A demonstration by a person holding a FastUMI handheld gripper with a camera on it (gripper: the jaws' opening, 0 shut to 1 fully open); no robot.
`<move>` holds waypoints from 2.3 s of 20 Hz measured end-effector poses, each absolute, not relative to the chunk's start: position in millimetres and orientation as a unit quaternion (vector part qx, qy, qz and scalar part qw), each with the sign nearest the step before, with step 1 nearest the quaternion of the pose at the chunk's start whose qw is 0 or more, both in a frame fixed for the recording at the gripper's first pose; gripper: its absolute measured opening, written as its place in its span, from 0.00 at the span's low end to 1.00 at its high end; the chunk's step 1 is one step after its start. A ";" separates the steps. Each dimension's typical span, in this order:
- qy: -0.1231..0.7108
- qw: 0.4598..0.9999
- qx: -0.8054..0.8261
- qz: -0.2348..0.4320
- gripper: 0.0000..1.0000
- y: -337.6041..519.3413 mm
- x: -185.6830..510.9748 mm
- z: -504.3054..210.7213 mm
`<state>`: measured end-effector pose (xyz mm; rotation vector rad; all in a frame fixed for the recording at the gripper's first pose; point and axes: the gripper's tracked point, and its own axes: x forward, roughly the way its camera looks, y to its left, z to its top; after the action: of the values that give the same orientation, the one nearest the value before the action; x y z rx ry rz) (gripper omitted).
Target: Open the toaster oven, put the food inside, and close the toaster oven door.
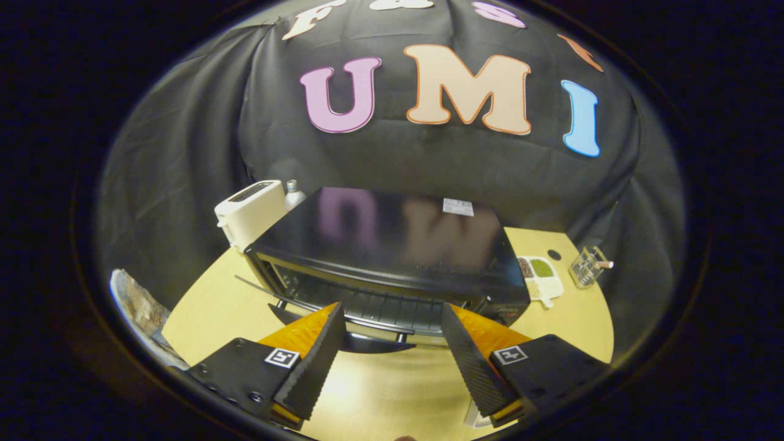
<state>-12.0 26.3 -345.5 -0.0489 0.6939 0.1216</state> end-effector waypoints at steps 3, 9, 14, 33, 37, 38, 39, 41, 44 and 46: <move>0.357 0.931 -0.003 0.069 0.99 27.2 -32.0 -354.1; 0.413 0.906 0.002 0.089 0.99 30.0 -85.9 -392.0; 0.457 0.884 0.043 0.084 1.00 30.5 -115.2 -422.5; 0.515 0.850 0.093 0.057 0.95 26.6 -138.7 -480.7; 0.533 0.837 0.106 0.066 0.95 27.9 -136.8 -478.4; 0.541 0.830 0.118 0.067 0.95 27.6 -136.0 -476.4; 0.548 0.823 0.132 0.068 0.95 27.2 -136.1 -473.6; 0.551 0.819 0.150 0.059 0.95 18.7 -131.7 -464.4; 0.519 0.836 0.171 0.052 0.95 -1.6 -108.6 -441.0; 0.493 0.850 0.181 0.042 0.95 -24.7 -92.5 -421.1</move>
<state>-92.5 -24.7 -421.1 0.3808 1.0390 0.0885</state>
